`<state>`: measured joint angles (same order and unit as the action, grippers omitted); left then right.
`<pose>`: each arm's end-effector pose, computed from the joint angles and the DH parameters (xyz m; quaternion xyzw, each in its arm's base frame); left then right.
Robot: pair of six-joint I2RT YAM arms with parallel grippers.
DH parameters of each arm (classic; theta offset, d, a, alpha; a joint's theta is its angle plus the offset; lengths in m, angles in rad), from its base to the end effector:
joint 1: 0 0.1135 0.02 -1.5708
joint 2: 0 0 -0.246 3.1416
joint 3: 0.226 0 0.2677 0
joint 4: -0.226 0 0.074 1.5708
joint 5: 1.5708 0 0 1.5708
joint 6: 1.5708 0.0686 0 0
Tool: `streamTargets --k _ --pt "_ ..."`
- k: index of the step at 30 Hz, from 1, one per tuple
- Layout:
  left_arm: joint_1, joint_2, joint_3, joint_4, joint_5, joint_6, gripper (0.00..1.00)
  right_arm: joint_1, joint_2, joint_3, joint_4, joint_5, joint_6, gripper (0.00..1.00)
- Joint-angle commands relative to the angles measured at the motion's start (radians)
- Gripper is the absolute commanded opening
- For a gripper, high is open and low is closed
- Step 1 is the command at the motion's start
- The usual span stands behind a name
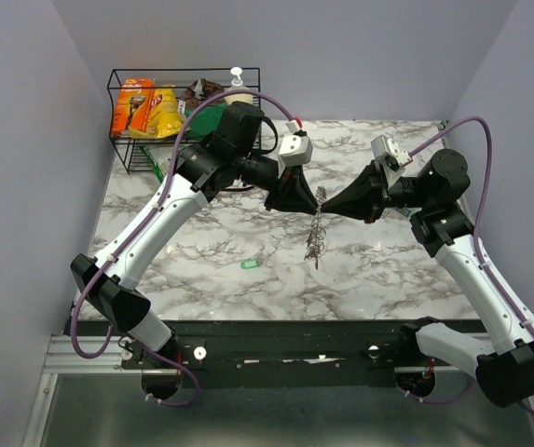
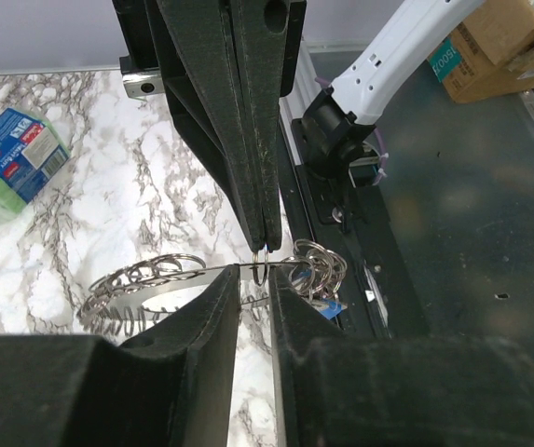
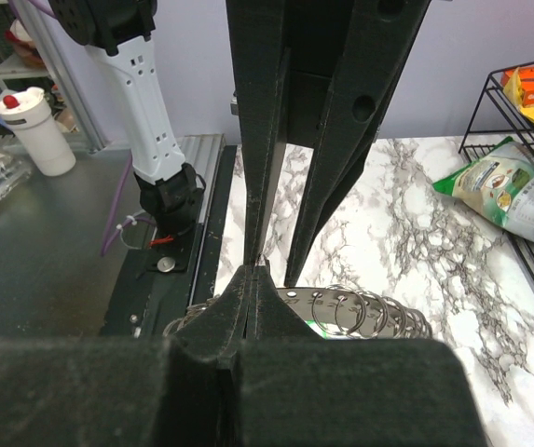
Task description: Put the keys on the keyring
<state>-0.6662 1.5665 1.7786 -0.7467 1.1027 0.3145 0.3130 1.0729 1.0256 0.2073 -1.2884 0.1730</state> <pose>0.2386 -0.2655 0.4196 0.5774 0.5307 -0.5219 0.3357 0.2251 0.1421 0.3921 -0.4924 0.4851 0.5244 0.4972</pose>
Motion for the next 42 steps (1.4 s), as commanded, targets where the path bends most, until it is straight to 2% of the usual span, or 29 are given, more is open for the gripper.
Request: streamTargets --k 1,5,9,11,16,18,21,22,24,25,27,28,29,30,38,42 --pt "-0.012 0.012 0.035 0.0 -0.023 -0.021 0.25 0.005 -0.013 0.025 0.017 -0.005 -0.001 0.01" --pt "-0.012 0.015 0.036 0.0 -0.03 -0.025 0.2 0.005 -0.013 0.024 0.018 -0.002 0.0 0.01" --pt "-0.013 0.015 0.036 -0.005 -0.043 -0.028 0.03 0.003 -0.014 0.024 0.02 0.003 -0.001 0.01" --pt "-0.013 0.015 0.033 0.003 -0.064 -0.041 0.0 0.005 -0.018 0.024 0.02 0.006 -0.001 0.01" --pt "-0.013 0.013 0.03 0.024 -0.106 -0.074 0.0 0.005 -0.027 0.021 0.02 0.029 0.0 0.01" --pt "-0.013 0.012 0.028 0.024 -0.125 -0.077 0.0 0.003 -0.031 0.018 0.021 0.055 0.002 0.05" --pt "-0.013 0.003 0.025 0.024 -0.153 -0.077 0.0 0.005 -0.044 0.014 0.014 0.102 0.002 0.26" --pt "-0.013 0.0 0.019 0.032 -0.161 -0.075 0.0 0.005 -0.048 0.011 0.014 0.113 -0.001 0.39" --pt "-0.013 -0.013 0.007 0.043 -0.184 -0.086 0.0 0.003 -0.07 -0.005 0.023 0.158 -0.001 0.54" --pt "-0.013 -0.017 0.001 0.059 -0.199 -0.086 0.0 0.005 -0.08 -0.012 0.027 0.176 0.002 0.71" --pt "-0.013 -0.033 -0.022 0.075 -0.213 -0.089 0.0 0.003 -0.112 -0.036 0.049 0.231 0.003 0.81" --pt "-0.013 -0.039 -0.03 0.087 -0.227 -0.089 0.0 0.003 -0.125 -0.045 0.05 0.262 0.002 0.93" --pt "-0.013 -0.046 -0.042 0.093 -0.234 -0.091 0.0 0.005 -0.132 -0.056 0.063 0.303 0.013 0.97" --pt "-0.013 -0.051 -0.047 0.096 -0.237 -0.091 0.0 0.003 -0.154 -0.064 0.067 0.369 0.028 1.0" --pt "-0.013 -0.056 -0.067 0.119 -0.265 -0.094 0.0 0.001 -0.174 -0.108 0.104 0.504 0.079 1.0" --pt "-0.009 -0.048 -0.071 0.124 -0.297 -0.107 0.0 0.005 -0.163 -0.101 0.066 0.628 0.12 1.0"
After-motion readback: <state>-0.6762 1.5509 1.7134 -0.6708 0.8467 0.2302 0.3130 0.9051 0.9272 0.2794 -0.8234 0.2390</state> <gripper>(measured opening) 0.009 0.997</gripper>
